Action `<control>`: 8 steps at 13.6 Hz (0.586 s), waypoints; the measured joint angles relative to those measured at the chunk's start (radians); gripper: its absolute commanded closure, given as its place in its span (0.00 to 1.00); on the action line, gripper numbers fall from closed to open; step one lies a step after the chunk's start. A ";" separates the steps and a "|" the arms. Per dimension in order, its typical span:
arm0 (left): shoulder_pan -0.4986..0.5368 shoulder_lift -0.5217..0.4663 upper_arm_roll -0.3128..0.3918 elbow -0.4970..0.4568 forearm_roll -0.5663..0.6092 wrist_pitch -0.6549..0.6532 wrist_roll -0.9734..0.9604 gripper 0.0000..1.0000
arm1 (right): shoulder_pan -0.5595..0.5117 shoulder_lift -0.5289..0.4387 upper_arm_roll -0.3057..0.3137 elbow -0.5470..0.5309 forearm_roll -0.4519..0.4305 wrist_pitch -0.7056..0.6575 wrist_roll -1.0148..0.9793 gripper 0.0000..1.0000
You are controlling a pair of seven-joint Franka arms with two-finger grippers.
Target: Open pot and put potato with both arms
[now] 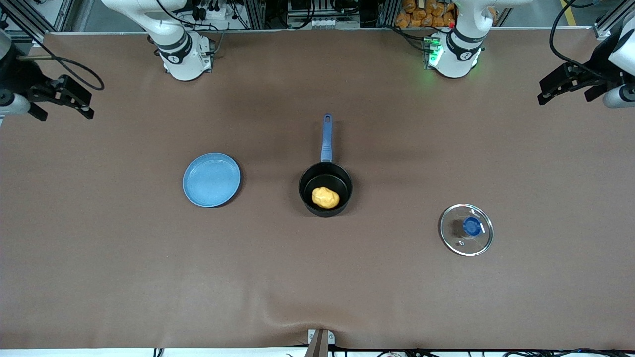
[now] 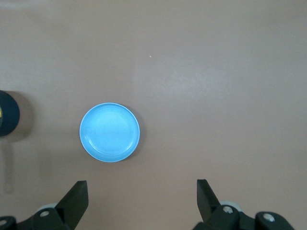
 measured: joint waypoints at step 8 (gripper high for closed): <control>-0.006 0.018 -0.002 -0.001 0.006 0.001 0.000 0.00 | 0.002 0.067 -0.022 0.100 -0.002 -0.058 -0.008 0.00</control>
